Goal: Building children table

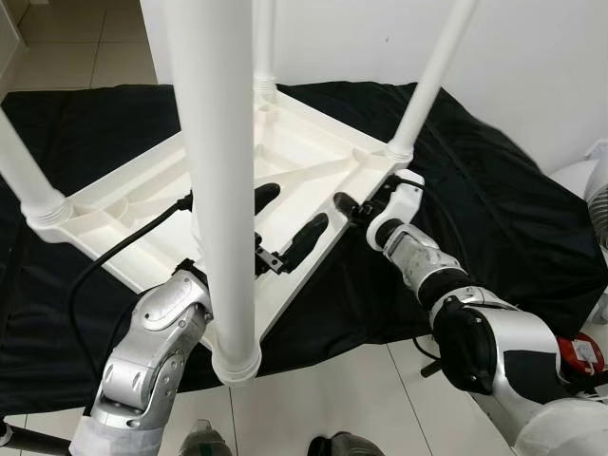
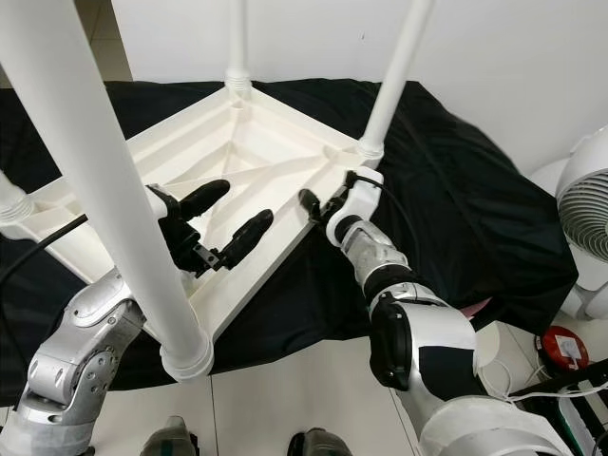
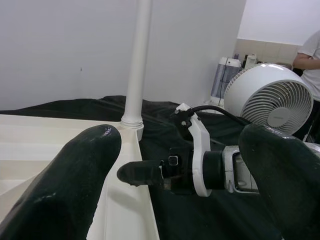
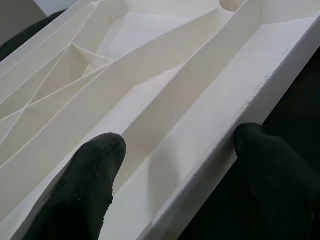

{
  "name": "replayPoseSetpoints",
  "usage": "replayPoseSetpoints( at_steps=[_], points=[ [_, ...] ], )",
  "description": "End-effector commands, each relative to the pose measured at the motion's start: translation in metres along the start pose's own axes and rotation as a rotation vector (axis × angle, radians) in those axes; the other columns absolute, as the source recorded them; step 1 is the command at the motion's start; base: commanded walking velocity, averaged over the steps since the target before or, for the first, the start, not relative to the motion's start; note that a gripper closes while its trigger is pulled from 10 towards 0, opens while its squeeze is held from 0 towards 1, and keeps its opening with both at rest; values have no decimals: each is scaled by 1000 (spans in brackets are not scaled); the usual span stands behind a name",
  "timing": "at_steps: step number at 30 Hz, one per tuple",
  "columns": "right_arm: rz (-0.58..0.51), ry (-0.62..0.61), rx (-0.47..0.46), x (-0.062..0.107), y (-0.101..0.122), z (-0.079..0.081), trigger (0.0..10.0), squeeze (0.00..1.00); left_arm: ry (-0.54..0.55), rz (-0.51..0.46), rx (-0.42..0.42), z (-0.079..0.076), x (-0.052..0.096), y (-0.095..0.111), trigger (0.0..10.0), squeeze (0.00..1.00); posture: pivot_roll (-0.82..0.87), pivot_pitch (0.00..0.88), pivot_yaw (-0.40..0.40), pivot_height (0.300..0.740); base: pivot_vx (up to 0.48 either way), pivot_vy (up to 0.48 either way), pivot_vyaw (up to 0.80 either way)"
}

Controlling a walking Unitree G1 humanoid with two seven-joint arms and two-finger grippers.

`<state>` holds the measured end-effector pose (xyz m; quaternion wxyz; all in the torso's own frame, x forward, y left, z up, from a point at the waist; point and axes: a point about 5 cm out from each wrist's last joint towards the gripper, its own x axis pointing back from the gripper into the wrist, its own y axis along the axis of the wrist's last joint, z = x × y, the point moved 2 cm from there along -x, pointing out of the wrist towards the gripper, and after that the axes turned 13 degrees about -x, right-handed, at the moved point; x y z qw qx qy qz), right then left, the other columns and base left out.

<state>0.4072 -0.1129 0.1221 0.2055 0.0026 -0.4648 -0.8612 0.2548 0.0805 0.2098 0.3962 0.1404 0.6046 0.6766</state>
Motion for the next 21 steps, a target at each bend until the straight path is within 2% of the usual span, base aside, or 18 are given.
replayPoseSetpoints(
  at_steps=[1,2,4,6,9,10,15,17,18,21],
  points=[
    [72,60,78,-3,-11,11,10000,0,-28,-16,17,-5,-3,4,10000,0,189,4,-64,740,0,0,0],
    [91,72,115,-3,-14,13,10000,0,-30,-15,21,-5,-3,4,10000,0,189,4,-64,740,0,0,0],
    [91,72,115,-3,-14,13,10000,0,-30,-15,21,-5,-3,4,10000,0,189,4,-64,740,0,0,0],
    [138,101,185,-3,-20,15,10000,0,-32,-11,26,-7,-3,5,10000,0,187,10,-59,740,0,0,0],
    [160,112,211,-2,-23,15,10000,0,-33,-7,31,-8,-3,5,10000,0,183,15,-56,740,0,0,0],
    [181,126,248,-1,-25,14,10000,0,-36,-5,45,-10,-3,6,10000,0,181,21,-55,740,0,0,0],
    [167,152,270,0,-23,15,10000,0,-43,-3,60,-12,-3,8,10000,0,172,31,-48,740,0,0,0],
    [174,226,291,1,-25,21,10000,0,-54,3,71,-14,-3,8,10000,0,159,36,-42,740,0,0,0],
    [174,226,291,1,-25,21,10000,0,-54,3,71,-14,-3,8,10000,0,159,36,-42,740,0,0,0],
    [172,241,342,1,-26,22,10000,0,-85,12,90,-17,-4,9,10000,0,149,40,-39,740,0,0,0]
  ],
)
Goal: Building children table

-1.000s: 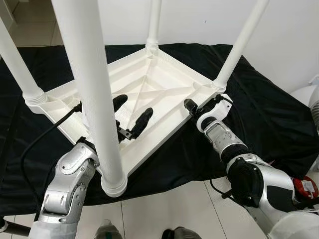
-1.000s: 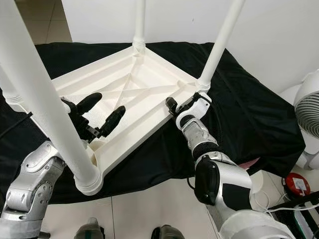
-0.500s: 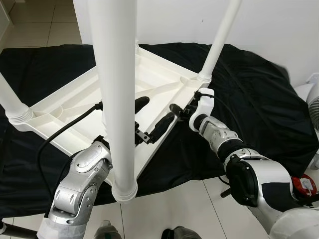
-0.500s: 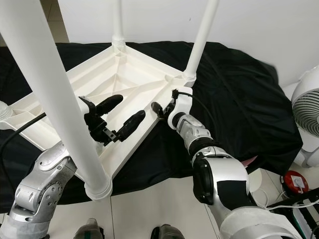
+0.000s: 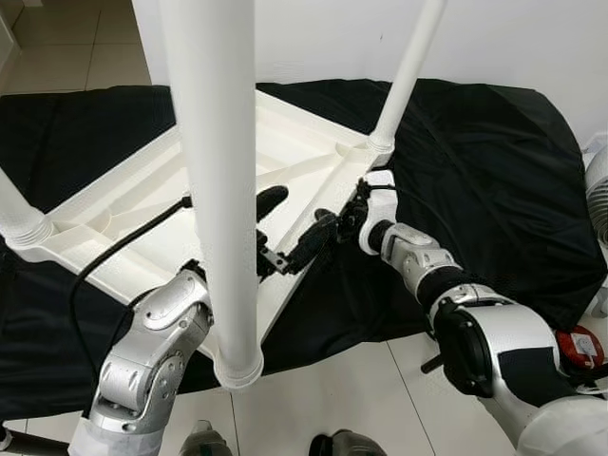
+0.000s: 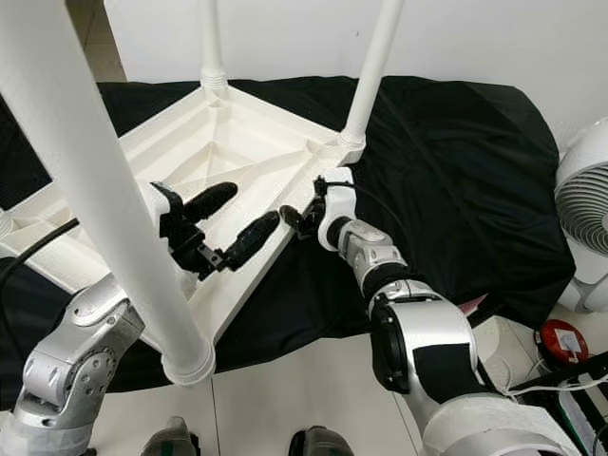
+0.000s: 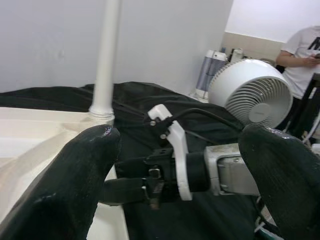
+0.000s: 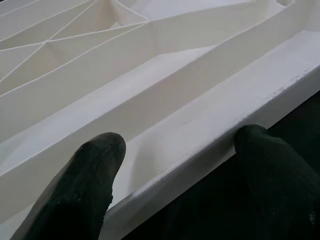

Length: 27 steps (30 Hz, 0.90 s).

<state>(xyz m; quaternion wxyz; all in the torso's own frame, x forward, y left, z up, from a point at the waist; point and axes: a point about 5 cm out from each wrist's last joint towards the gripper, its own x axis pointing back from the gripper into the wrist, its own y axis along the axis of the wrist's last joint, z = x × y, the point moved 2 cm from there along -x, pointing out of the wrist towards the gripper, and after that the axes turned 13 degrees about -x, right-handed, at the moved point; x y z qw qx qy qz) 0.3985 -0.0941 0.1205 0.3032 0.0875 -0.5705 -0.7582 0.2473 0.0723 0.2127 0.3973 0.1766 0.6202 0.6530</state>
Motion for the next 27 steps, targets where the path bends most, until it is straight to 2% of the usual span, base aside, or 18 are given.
replayPoseSetpoints(
  at_steps=[1,4,9,14,16,18,19,22,27],
  points=[
    [34,49,28,-3,-10,9,10000,0,-41,-6,12,-7,-2,3,10000,0,149,40,-39,740,0,0,0],
    [20,33,23,-1,-8,6,10000,0,-52,-4,19,-9,-2,4,10000,0,145,41,-38,740,0,0,0],
    [7,86,36,3,-11,6,10000,0,-61,4,41,-9,-2,3,10000,0,138,45,-34,740,0,0,0],
    [-21,28,50,5,-8,-2,10000,0,-69,1,46,-9,-4,3,10000,0,117,43,-27,740,0,0,0],
    [-117,-100,14,13,1,-20,10000,0,-58,33,-11,-4,-1,-4,10000,0,118,41,-34,740,0,0,0],
    [-117,-100,14,13,1,-20,10000,0,-58,33,-11,-4,-1,-4,10000,0,118,41,-34,740,0,0,0],
    [-160,-132,0,18,2,-26,10000,0,-51,66,-51,0,3,-10,10000,0,119,39,-38,740,0,0,0],
    [-211,-128,-14,27,-5,-31,10000,0,-58,98,-92,4,11,-15,10000,0,124,36,-50,740,0,0,0],
    [-244,-90,-11,36,-15,-30,10000,0,-94,117,-110,6,21,-16,10000,0,119,34,-51,740,0,0,0]
  ],
)
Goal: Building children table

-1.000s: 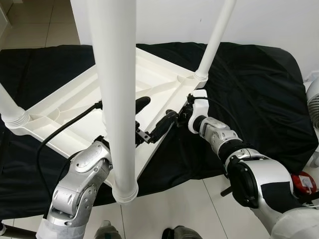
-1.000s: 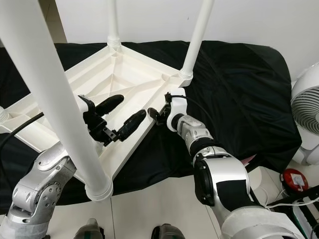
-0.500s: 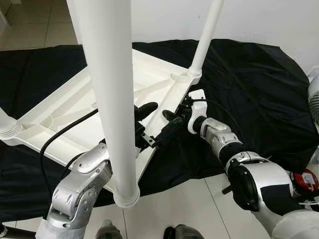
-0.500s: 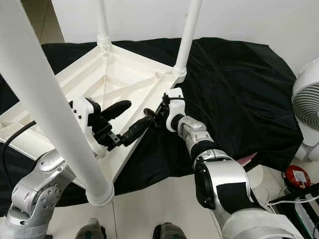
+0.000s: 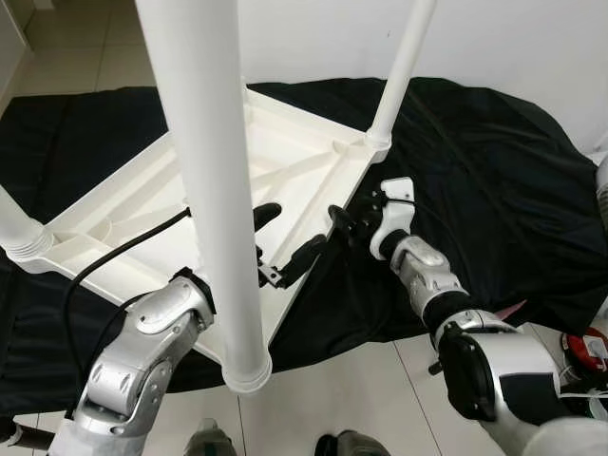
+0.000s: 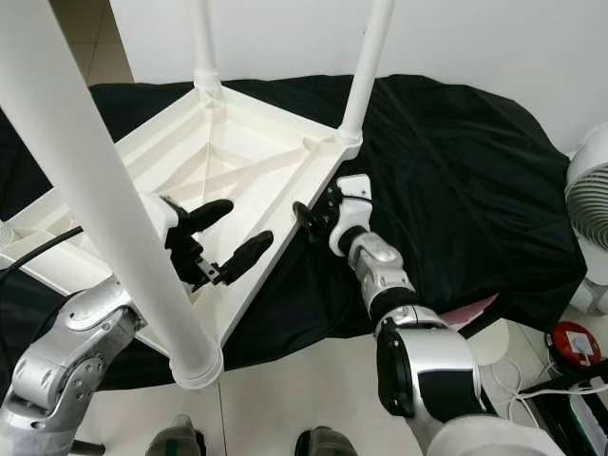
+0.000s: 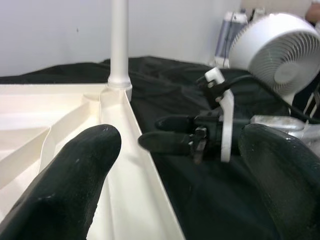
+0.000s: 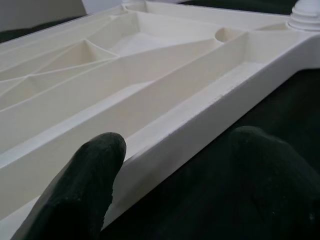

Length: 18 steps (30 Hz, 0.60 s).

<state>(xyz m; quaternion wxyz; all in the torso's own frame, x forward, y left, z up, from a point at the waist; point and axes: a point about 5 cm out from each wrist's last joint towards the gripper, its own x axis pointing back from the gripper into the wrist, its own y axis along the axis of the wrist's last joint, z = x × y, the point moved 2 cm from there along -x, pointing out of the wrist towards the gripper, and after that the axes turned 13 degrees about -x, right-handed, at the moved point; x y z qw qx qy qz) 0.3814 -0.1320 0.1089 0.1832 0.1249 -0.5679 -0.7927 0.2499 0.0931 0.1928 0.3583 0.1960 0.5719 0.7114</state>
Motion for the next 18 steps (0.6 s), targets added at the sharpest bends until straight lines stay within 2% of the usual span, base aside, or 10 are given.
replayPoseSetpoints(
  at_steps=[1,3,5,8,9,11,14,15,17,18],
  points=[
    [-17,0,-19,10,-6,-4,10000,0,-111,-8,-21,-4,7,-2,10000,0,114,34,-47,740,0,0,0],
    [-42,9,-23,21,-11,-3,10000,0,-100,-13,-16,0,6,0,10000,0,107,33,-36,740,0,0,0],
    [-50,9,-27,25,-12,-2,10000,0,-87,-31,5,-1,2,3,10000,0,104,32,-32,740,0,0,0],
    [-76,46,-40,34,-15,6,10000,0,-94,-94,25,-13,-17,15,10000,0,94,32,-16,740,0,0,0],
    [-76,46,-40,34,-15,6,10000,0,-94,-94,25,-13,-17,15,10000,0,94,32,-16,740,0,0,0],
    [-64,129,-18,40,-19,18,10000,0,-91,-135,30,-18,-27,25,10000,0,96,29,-13,740,0,0,0],
    [-61,150,-12,42,-19,21,10000,0,-89,-144,30,-19,-29,27,10000,0,96,29,-13,740,0,0,0],
    [-47,182,1,45,-20,25,10000,0,-85,-147,44,-19,-30,27,10000,0,96,29,-13,740,0,0,0],
    [34,361,69,57,-18,44,10000,0,-93,-119,21,-16,-28,22,10000,0,108,16,-13,740,0,0,0],
    [34,361,69,57,-18,44,10000,0,-93,-119,21,-16,-28,22,10000,0,108,16,-13,740,0,0,0]
  ],
)
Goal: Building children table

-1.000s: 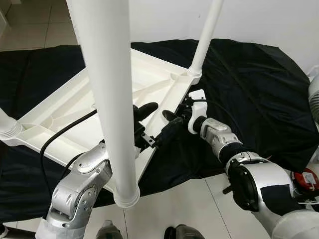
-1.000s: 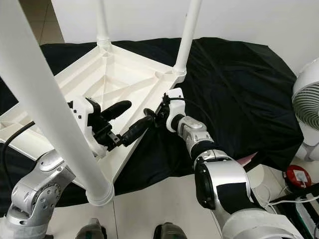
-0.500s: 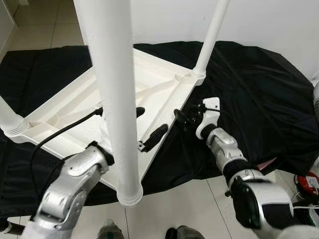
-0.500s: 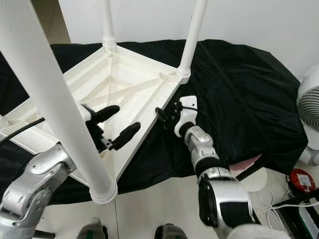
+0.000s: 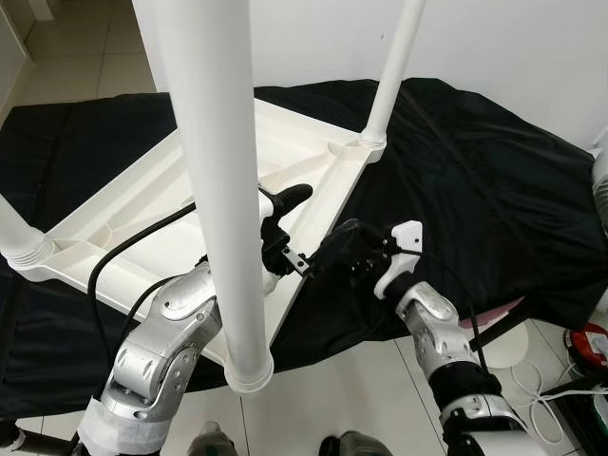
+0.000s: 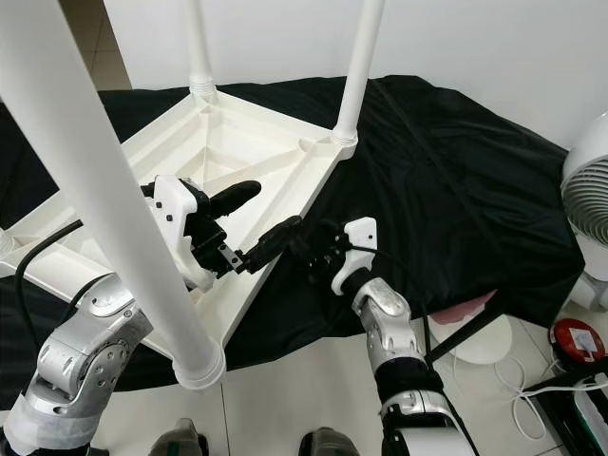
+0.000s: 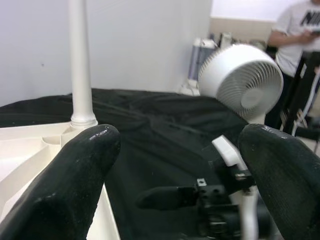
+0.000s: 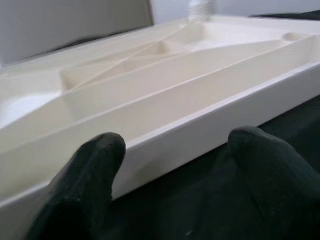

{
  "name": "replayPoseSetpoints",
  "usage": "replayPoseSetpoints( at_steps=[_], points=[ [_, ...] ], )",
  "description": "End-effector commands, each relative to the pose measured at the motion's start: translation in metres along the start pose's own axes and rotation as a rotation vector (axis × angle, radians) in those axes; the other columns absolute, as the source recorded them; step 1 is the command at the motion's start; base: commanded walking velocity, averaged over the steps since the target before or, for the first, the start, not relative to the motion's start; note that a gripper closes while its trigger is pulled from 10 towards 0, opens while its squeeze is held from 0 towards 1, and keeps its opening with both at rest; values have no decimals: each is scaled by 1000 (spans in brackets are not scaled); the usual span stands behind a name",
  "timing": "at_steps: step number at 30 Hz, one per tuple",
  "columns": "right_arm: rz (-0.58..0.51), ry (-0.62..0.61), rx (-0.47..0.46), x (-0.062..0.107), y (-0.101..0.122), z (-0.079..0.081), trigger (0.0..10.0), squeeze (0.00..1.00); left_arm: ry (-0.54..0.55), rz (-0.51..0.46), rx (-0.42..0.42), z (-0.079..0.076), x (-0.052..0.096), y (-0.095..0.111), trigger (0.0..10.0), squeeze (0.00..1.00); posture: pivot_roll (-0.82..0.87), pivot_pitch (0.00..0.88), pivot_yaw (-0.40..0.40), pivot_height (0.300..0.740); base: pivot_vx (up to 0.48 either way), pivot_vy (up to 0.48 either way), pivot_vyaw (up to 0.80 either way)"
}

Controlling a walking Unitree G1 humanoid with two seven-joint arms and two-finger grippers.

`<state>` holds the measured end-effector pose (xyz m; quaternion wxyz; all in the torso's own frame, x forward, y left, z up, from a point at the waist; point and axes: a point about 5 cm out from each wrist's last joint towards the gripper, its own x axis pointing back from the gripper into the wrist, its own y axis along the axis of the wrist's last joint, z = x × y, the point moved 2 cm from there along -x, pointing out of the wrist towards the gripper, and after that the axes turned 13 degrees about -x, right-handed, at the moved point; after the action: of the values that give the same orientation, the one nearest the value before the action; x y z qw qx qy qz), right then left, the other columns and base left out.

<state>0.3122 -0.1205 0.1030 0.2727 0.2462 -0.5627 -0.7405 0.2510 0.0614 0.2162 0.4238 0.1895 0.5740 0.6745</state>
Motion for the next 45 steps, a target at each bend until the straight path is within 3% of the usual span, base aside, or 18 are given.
replayPoseSetpoints(
  at_steps=[1,5,8,12,18,28,33,45],
  points=[
    [57,156,16,2,4,20,10000,0,-25,41,-29,2,4,-8,10000,0,114,12,-16,740,0,0,0],
    [123,293,31,8,7,38,10000,0,-34,93,-93,11,11,-16,10000,0,116,6,-19,740,0,0,0],
    [179,449,43,10,13,59,10000,0,6,168,-194,28,16,-27,10000,0,119,1,-24,740,0,0,0],
    [182,459,36,3,16,61,10000,0,30,198,-219,34,16,-31,10000,0,120,0,-26,740,0,0,0],
    [262,619,23,12,18,81,10000,0,91,242,-261,49,18,-36,10000,0,122,0,-32,740,0,0,0],
    [337,743,6,26,22,91,10000,0,117,306,-253,58,22,-45,10000,0,118,8,-40,740,0,0,0],
    [407,903,35,28,30,106,10000,0,127,335,-251,66,17,-52,10000,0,118,19,-45,740,0,0,0],
    [399,962,57,9,30,120,10000,0,158,356,-267,69,15,-61,10000,0,136,24,-61,740,0,0,0]
  ],
)
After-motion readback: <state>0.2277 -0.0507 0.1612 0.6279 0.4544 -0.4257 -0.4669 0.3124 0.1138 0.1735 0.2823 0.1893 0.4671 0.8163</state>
